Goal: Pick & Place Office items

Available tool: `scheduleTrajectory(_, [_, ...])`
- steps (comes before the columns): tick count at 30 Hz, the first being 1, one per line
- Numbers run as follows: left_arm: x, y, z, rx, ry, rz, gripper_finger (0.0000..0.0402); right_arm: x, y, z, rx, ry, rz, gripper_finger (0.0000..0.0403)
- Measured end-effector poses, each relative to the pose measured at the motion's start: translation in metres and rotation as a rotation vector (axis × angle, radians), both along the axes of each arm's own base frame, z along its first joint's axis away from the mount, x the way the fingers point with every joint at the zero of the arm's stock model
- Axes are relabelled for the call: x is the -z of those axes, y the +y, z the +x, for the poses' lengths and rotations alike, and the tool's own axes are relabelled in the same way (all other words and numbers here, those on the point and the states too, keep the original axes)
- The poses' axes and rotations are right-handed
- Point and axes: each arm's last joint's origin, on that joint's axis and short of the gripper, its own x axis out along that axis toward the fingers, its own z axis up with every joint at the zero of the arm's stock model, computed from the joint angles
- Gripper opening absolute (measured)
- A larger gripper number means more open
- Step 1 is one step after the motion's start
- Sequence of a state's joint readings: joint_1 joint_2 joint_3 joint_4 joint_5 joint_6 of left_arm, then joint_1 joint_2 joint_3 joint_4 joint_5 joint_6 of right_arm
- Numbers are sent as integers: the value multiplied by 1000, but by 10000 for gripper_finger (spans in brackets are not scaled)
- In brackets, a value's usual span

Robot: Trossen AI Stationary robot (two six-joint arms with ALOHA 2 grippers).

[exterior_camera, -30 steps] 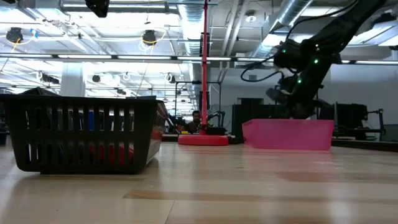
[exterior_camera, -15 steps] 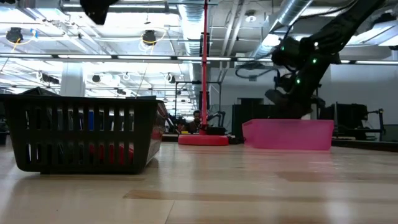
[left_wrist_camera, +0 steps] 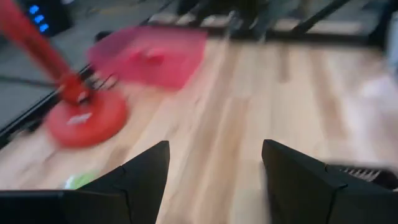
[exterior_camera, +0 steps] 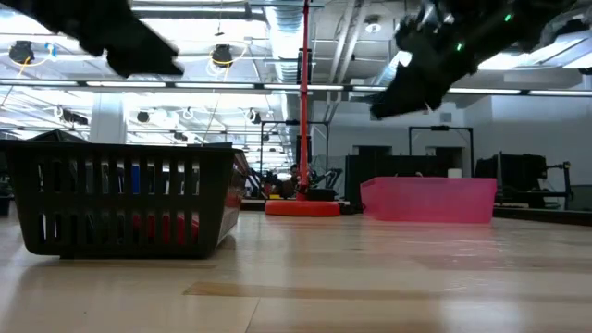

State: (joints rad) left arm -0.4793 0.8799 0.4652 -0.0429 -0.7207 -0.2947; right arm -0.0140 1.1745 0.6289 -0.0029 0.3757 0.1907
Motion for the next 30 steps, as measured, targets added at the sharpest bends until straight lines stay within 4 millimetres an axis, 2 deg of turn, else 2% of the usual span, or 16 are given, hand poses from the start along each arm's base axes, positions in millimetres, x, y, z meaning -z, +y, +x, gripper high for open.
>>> scheduleTrajectory(7, [30, 2, -6, -55, 248, -62, 255, -12, 47, -5, -179, -87, 40, 177])
scheduleTrajectory(11, [49, 5, -8, -105, 446, -79, 265, -20, 63, -12, -241, -146, 75, 187])
scheduleTrajectory(14, [53, 8, -3, -155, 561, -83, 273, -28, 71, -14, -278, -210, 90, 191])
scheduleTrajectory(18, [51, 13, 9, -204, 755, -125, 283, -36, 78, -16, -312, -280, 102, 192])
scheduleTrajectory(22, [35, 19, 27, -273, 888, -203, 300, -39, 80, -18, -323, -298, 106, 193])
scheduleTrajectory(26, [13, 38, 42, -385, 933, -304, 329, -40, 79, -18, -325, -304, 107, 194])
scheduleTrajectory(30, [3, 67, 43, -491, 899, -487, 362, -39, 82, -18, -338, -300, 109, 194])
